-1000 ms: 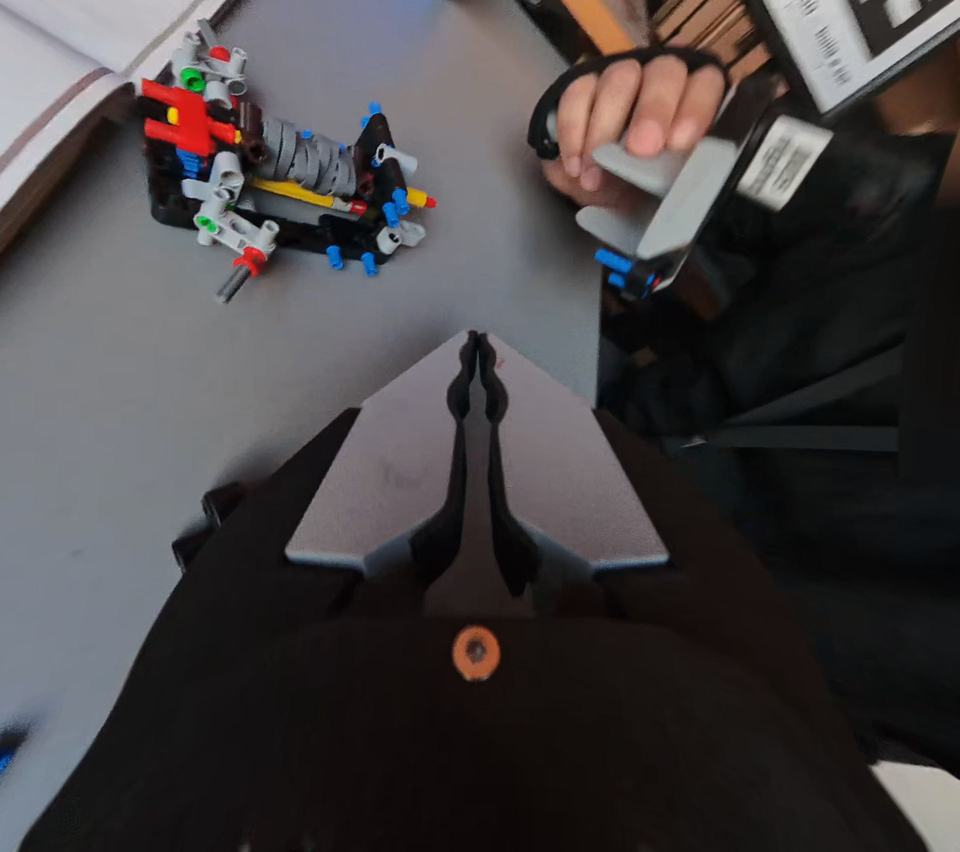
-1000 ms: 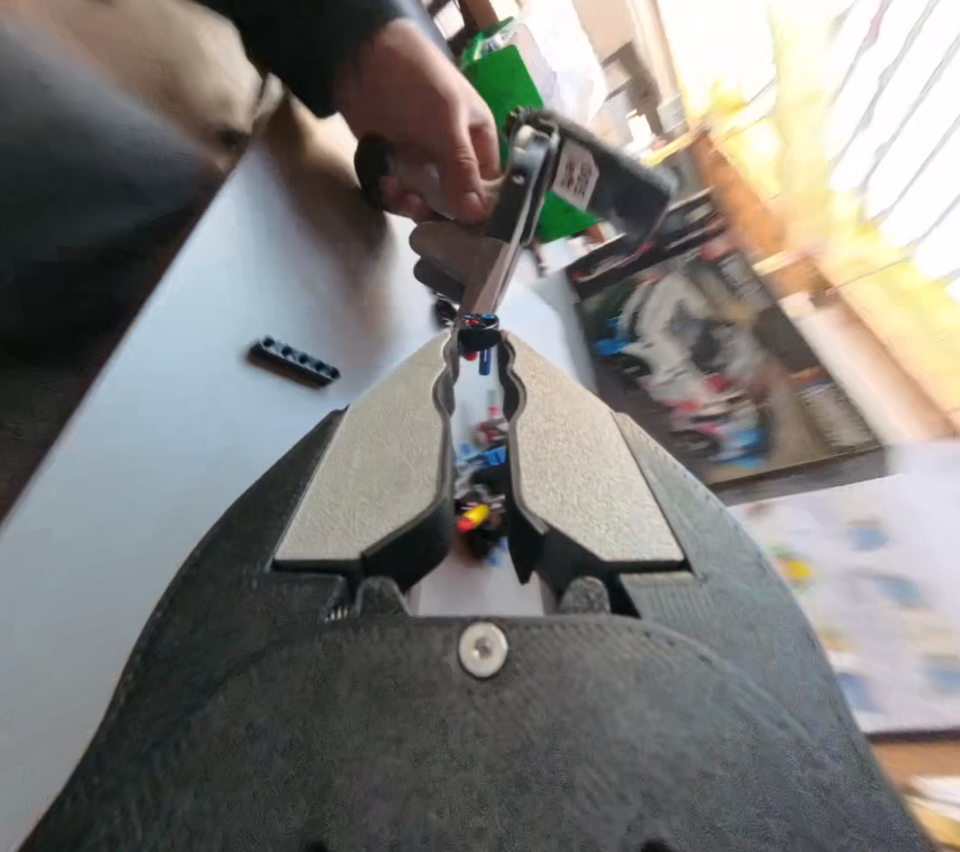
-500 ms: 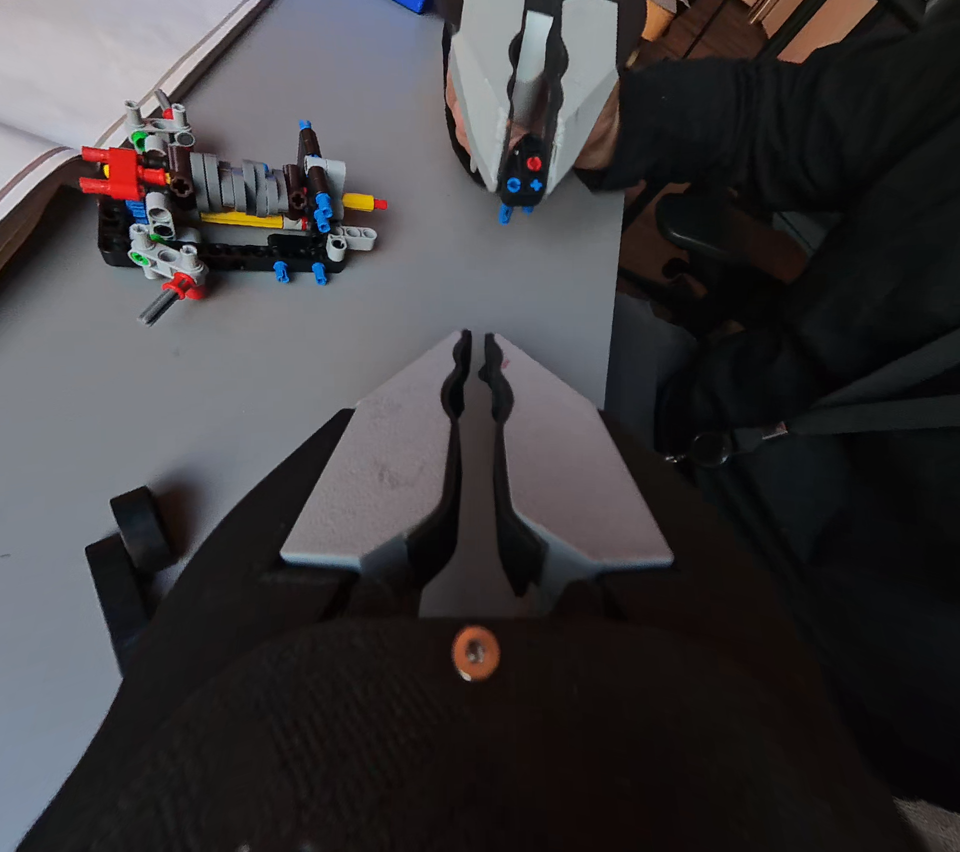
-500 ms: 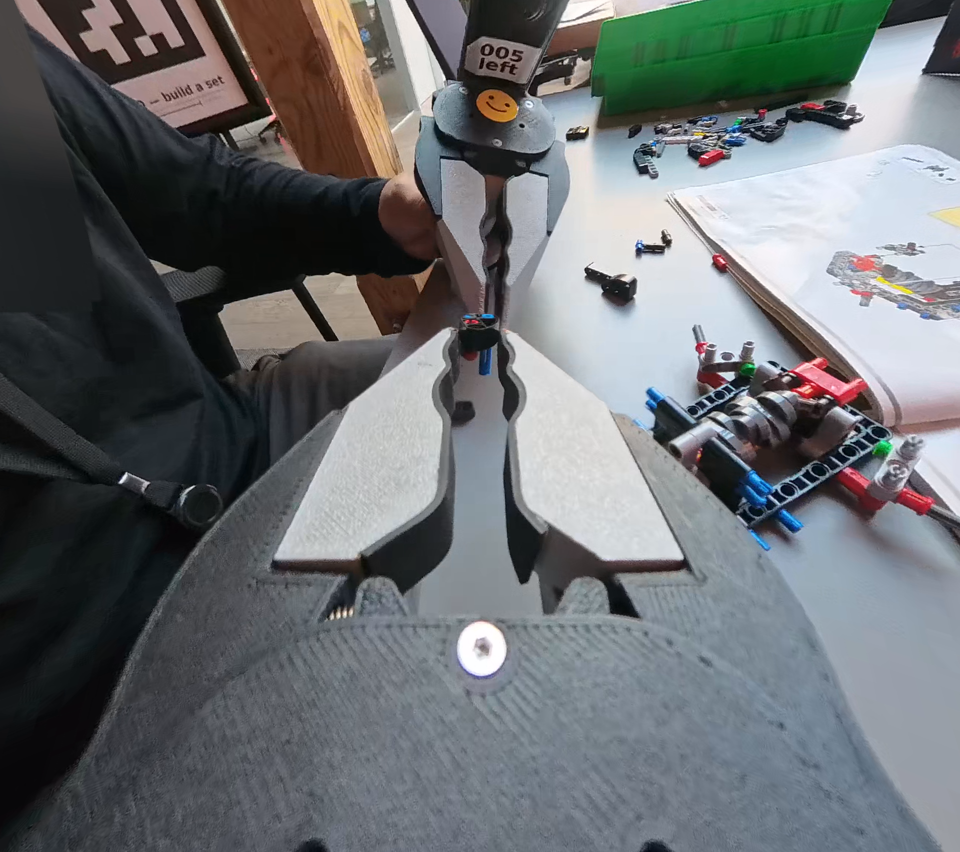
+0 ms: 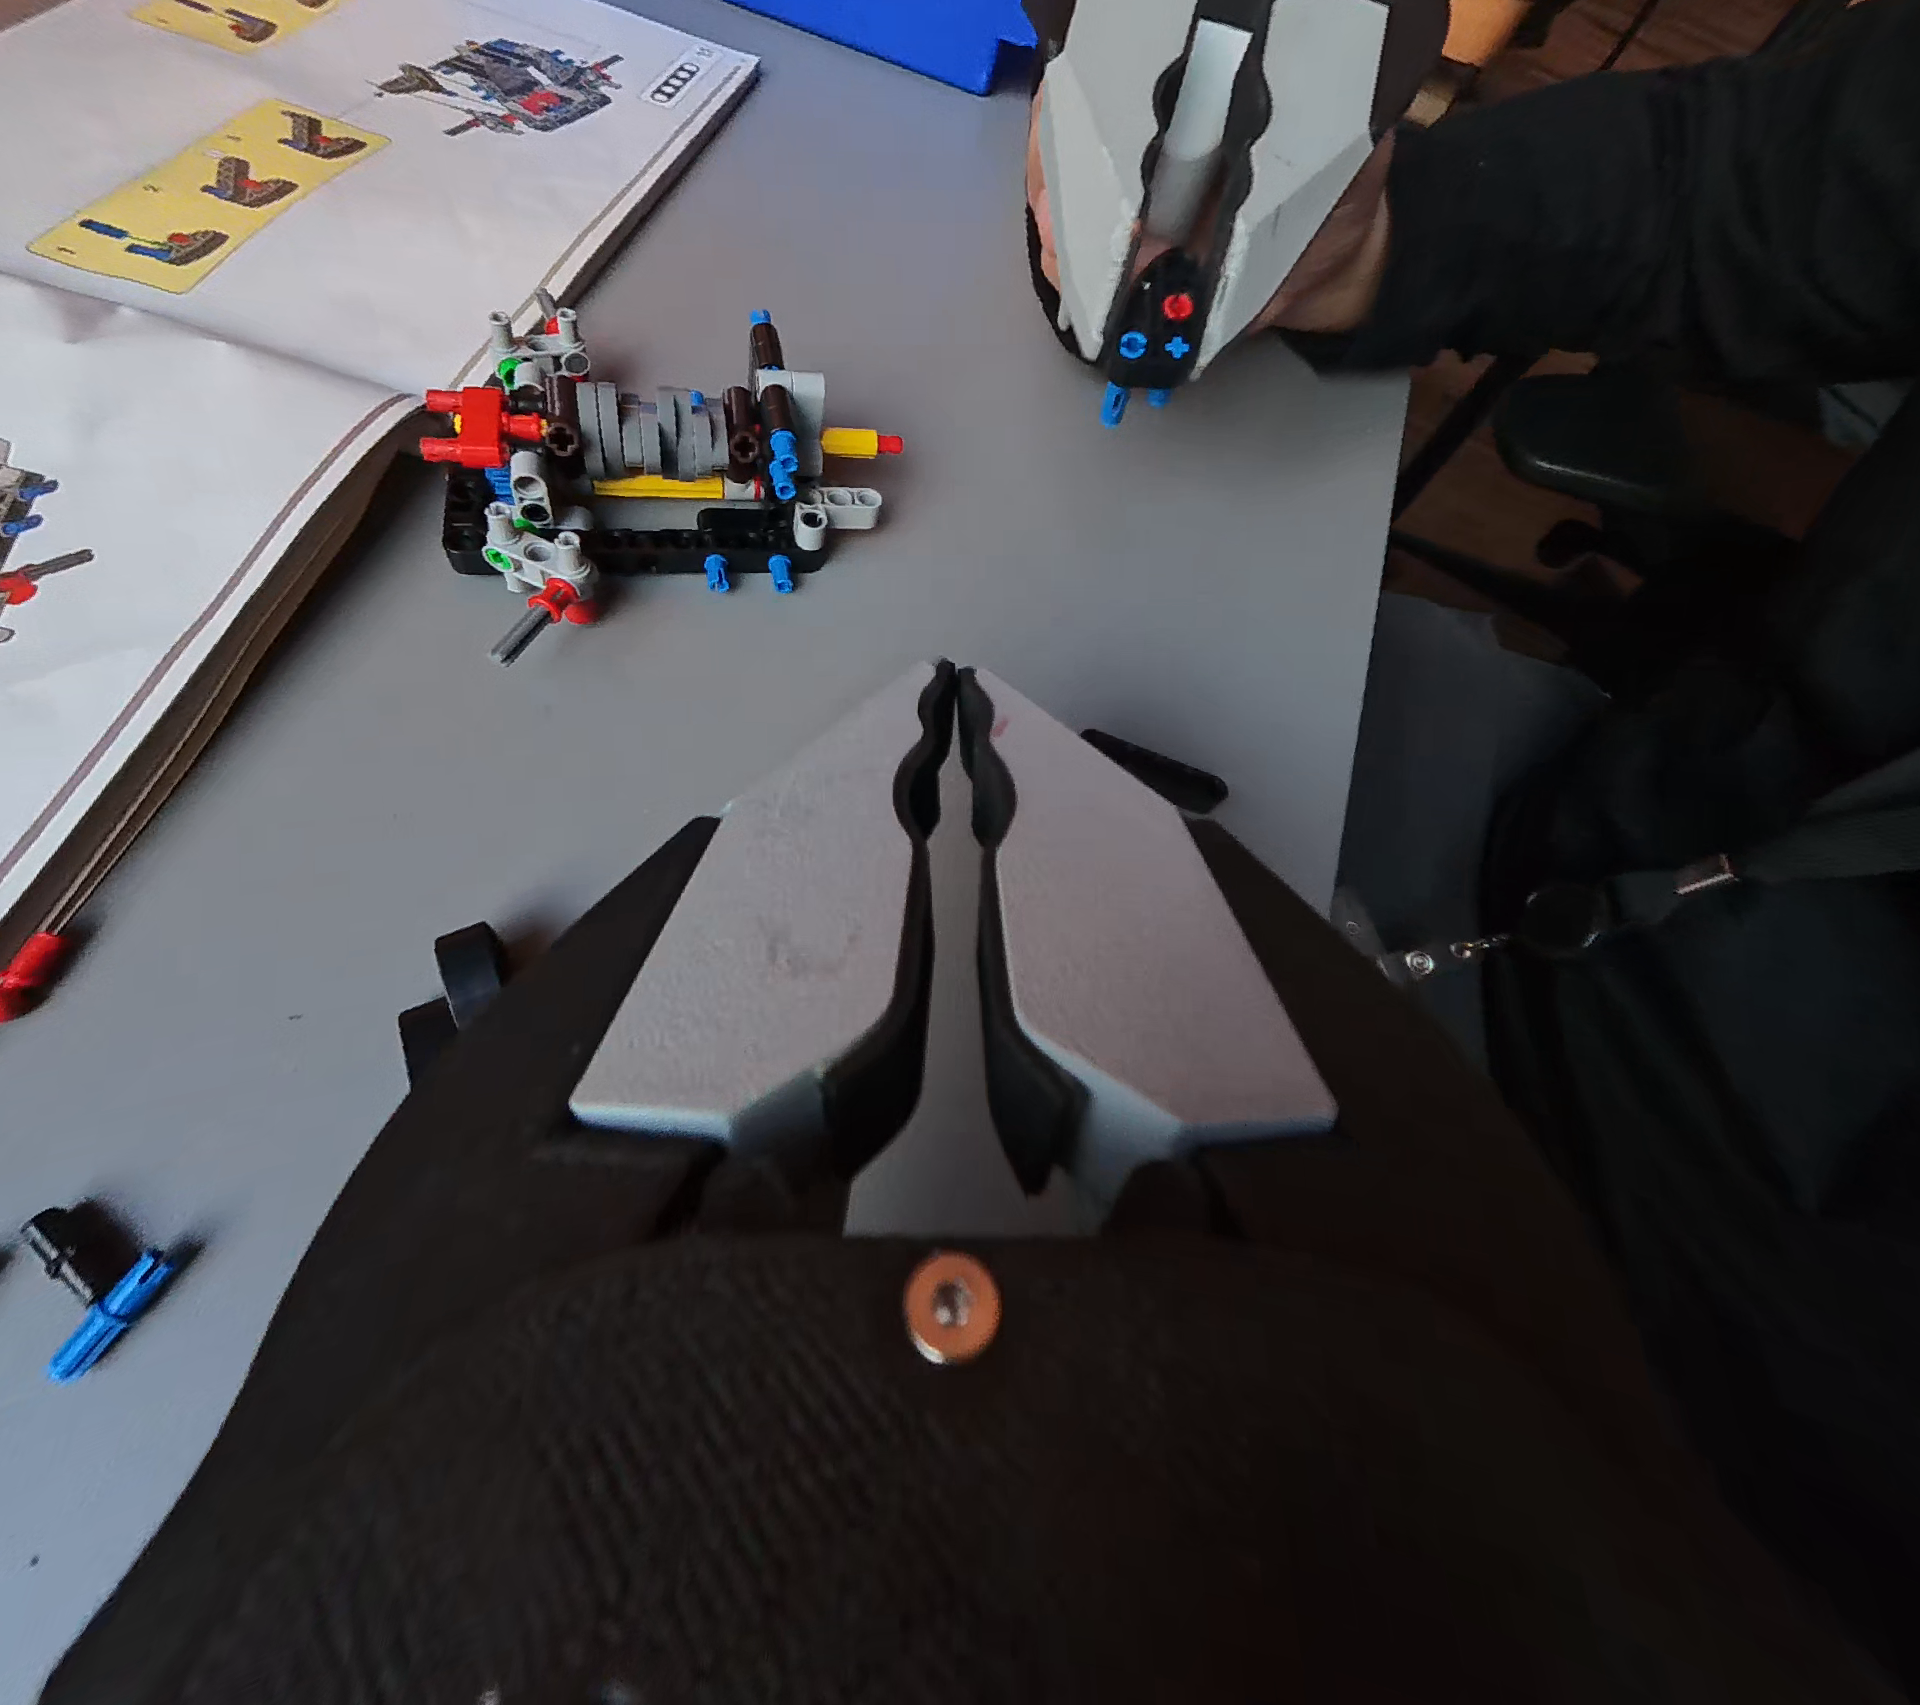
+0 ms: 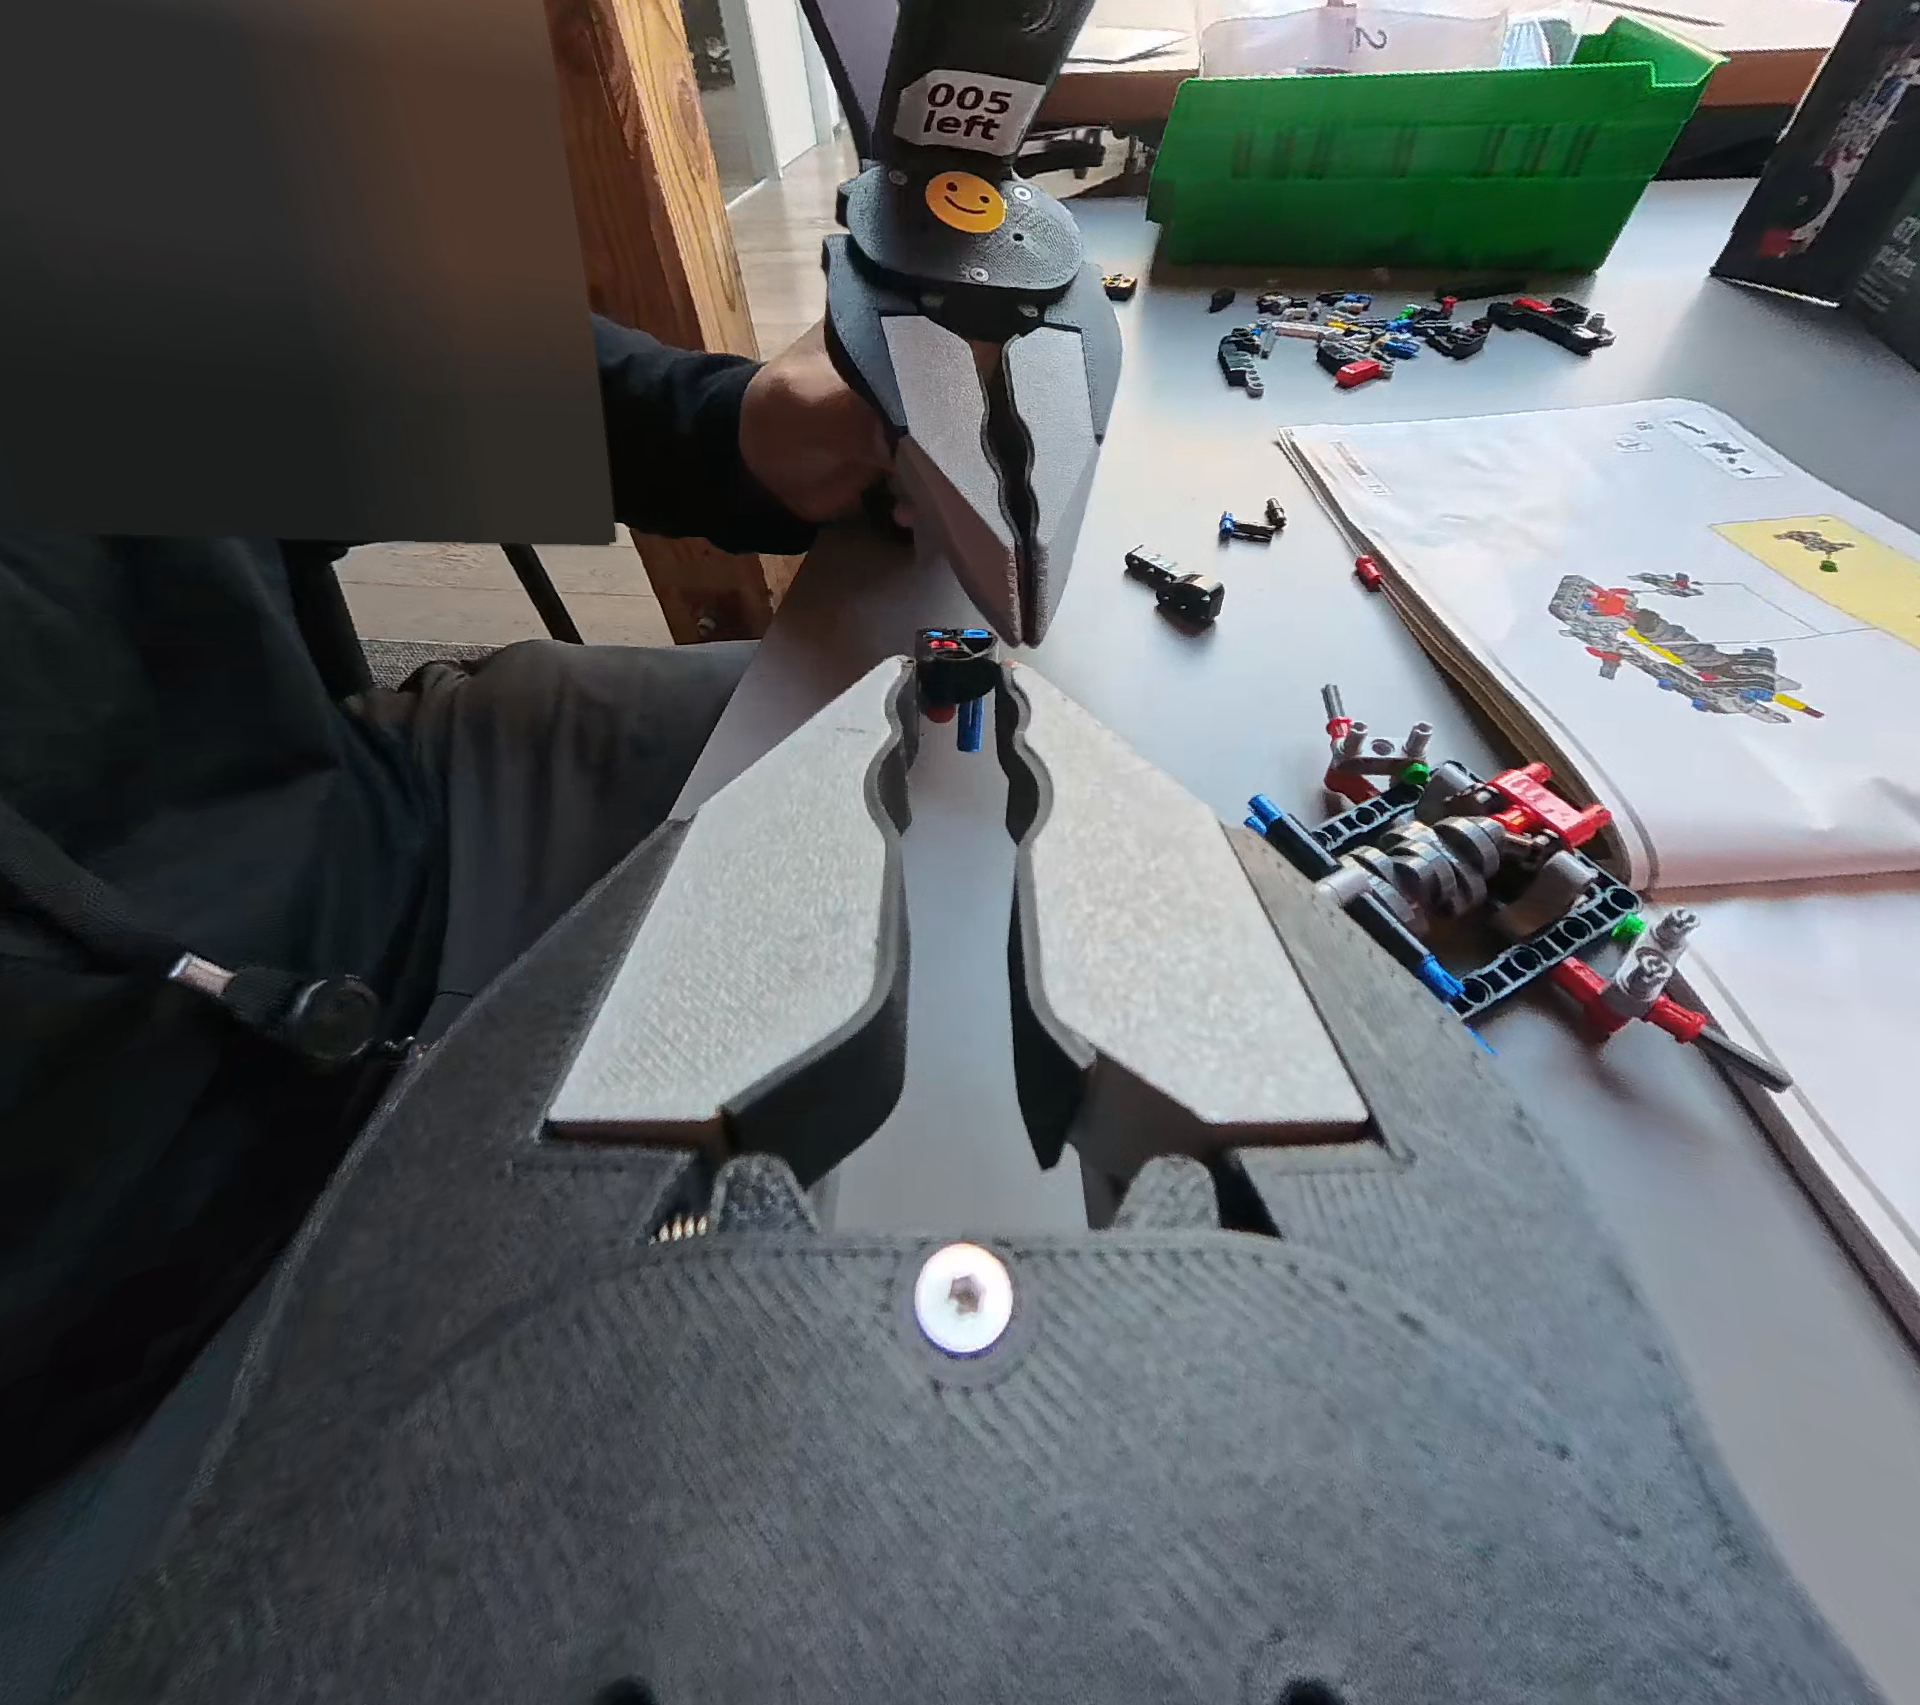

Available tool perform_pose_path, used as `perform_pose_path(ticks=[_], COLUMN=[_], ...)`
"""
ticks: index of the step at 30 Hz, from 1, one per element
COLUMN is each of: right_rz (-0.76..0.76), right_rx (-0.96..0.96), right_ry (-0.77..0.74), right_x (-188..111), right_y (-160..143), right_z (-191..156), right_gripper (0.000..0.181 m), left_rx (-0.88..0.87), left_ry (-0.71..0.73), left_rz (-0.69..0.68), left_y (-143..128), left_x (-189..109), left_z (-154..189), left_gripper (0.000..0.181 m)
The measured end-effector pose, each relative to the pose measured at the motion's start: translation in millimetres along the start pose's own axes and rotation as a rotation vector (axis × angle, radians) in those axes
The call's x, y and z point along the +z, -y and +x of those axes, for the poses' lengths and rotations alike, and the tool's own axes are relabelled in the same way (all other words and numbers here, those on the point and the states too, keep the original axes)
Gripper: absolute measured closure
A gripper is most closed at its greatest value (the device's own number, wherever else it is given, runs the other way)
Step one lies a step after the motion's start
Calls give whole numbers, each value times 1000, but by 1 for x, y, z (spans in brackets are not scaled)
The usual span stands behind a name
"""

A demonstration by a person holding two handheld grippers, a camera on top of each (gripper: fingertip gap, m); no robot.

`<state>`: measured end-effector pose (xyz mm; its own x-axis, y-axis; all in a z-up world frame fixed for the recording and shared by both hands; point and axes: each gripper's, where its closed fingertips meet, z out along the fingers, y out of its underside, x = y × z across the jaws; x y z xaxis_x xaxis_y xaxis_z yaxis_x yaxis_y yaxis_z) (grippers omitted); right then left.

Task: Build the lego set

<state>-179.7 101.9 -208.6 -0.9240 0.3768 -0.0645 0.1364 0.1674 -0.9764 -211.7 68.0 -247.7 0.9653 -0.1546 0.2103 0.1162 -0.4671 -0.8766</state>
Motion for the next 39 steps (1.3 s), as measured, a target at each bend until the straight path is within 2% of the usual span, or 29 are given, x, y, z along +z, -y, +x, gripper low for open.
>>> perform_pose_path(ticks=[8,21,39], right_rz=[-30,-38,-87], right_rx=[6,-118,-187], right_ry=[33,-20,19], right_x=[6,9,23], right_y=[-7,-6,-13], right_z=[-3,0,-15], right_gripper=[169,169,169], left_rx=[48,49,66], left_ry=[9,-4,-11], left_rz=[-64,-81,-94], left_y=[-8,-10,-12], left_x=[6,8,10], left_z=[3,5,7], left_gripper=[181,181,179])
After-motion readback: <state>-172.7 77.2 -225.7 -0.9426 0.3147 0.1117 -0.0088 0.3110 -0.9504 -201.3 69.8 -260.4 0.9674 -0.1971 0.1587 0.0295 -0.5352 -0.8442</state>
